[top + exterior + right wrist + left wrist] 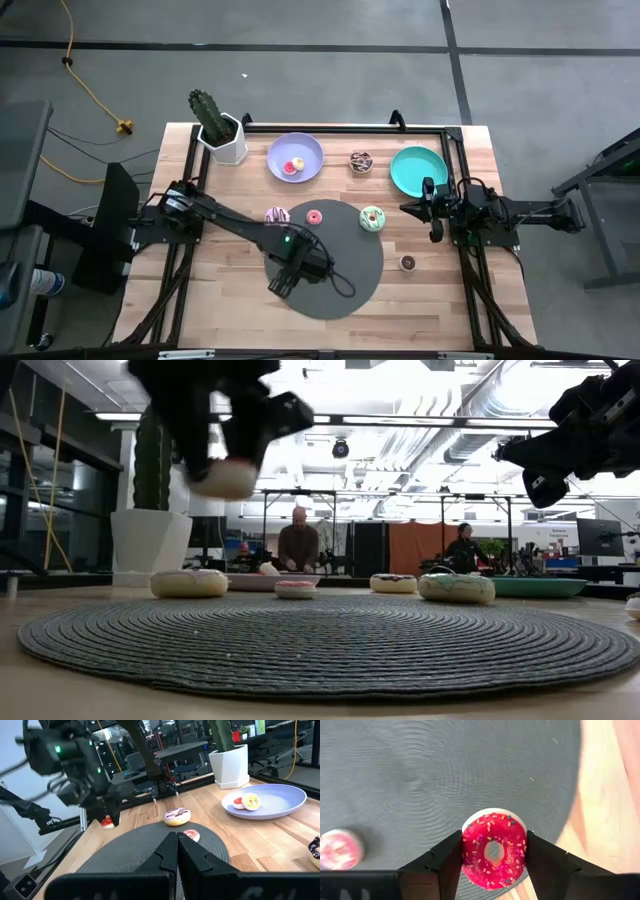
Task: Pick & Place donuts
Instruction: Put the small red doughnut on the purple plate
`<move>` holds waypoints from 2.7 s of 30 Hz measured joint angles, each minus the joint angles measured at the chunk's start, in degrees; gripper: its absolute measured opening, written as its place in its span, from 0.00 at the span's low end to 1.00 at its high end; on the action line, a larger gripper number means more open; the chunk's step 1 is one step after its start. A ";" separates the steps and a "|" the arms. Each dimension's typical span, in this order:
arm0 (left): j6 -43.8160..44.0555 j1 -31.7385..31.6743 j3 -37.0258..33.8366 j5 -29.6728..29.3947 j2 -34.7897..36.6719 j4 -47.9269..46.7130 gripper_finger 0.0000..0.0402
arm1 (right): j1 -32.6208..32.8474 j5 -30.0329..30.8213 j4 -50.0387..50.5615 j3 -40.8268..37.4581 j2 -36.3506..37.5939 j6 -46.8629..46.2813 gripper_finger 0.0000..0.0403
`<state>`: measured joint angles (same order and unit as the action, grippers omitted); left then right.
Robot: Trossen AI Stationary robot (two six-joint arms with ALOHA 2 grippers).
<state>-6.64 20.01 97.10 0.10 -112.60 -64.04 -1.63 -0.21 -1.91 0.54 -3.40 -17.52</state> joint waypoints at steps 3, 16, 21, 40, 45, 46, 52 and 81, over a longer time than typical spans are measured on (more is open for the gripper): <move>3.20 -2.21 2.89 -0.24 0.00 -1.11 0.47 | -0.02 0.00 0.00 -0.01 0.00 -0.02 0.00; 21.10 -16.53 6.41 -0.21 0.00 -2.56 0.47 | -0.01 0.00 0.00 0.02 0.00 -0.02 0.00; 22.61 -22.76 6.41 -0.20 0.00 -2.54 0.47 | 0.00 0.00 0.00 0.01 0.00 0.00 0.00; 23.72 -41.37 6.39 -0.16 -0.03 -2.50 0.47 | 0.00 0.00 0.00 0.02 0.00 -0.02 0.00; 23.70 -44.51 6.25 -0.11 -1.17 -2.61 0.47 | 0.00 0.01 0.00 0.01 0.00 0.00 0.00; 23.70 -44.89 6.39 -0.13 -1.54 -2.27 0.47 | -0.02 0.00 0.00 0.01 0.00 -0.01 0.00; 23.46 -47.53 6.49 -0.26 -3.27 -1.37 0.47 | 0.00 0.00 0.00 0.01 0.00 0.00 0.00; -9.97 -57.53 6.36 -0.74 -7.33 -1.10 0.47 | -0.02 0.00 0.00 0.00 0.00 -0.02 0.00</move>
<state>-16.61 -37.53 103.46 -0.64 -119.93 -65.15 -1.65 -0.21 -1.91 0.54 -3.40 -17.54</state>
